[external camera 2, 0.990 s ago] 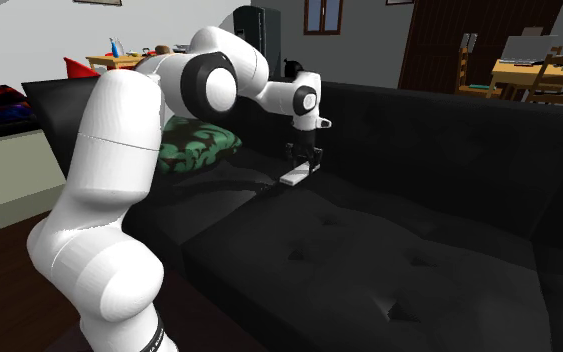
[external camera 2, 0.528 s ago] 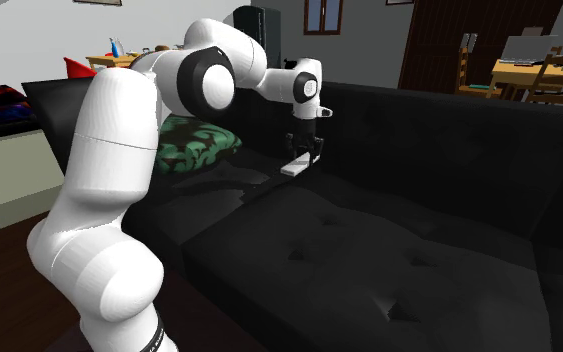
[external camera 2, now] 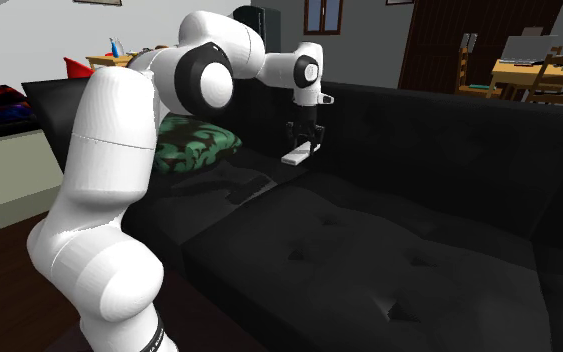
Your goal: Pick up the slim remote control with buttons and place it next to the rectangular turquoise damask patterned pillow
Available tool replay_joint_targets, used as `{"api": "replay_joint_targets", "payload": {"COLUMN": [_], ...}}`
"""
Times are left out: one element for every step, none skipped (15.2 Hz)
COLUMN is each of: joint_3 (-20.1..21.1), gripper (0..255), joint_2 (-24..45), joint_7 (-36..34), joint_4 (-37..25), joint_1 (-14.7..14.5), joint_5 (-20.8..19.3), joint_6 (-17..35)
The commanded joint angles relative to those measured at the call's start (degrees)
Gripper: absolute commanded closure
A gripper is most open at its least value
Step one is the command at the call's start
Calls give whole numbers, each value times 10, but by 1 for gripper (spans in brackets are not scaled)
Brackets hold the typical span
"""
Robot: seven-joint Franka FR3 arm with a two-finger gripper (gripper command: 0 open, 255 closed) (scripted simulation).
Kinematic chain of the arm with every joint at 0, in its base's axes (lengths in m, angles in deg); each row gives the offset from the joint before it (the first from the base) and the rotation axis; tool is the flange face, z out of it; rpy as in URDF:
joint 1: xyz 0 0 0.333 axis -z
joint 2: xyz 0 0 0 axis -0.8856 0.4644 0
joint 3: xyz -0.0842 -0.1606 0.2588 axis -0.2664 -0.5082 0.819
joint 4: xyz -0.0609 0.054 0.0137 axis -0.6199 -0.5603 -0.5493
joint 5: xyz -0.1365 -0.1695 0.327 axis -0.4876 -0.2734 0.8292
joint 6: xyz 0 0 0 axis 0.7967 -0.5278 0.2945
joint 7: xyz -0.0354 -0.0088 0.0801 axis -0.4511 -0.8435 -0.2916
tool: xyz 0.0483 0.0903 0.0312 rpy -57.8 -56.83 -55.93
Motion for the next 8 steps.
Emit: {"api": "replay_joint_targets", "payload": {"joint_3": [0,0,0,0,0,0,0,0], "gripper": [255,255,255,255,255,255,255,255], "joint_2": [0,0,0,0,0,1,2,3], "joint_7": [0,0,0,0,0,0,0,0], "joint_4": [-14,-22,-30,-38,-46,-55,-64,-73], "joint_1": [0,0,0,1,1,1,1,1], "joint_5": [0,0,0,0,0,0,0,0], "joint_6": [-14,-22,-30,-38,-46,-54,-62,-70]}}
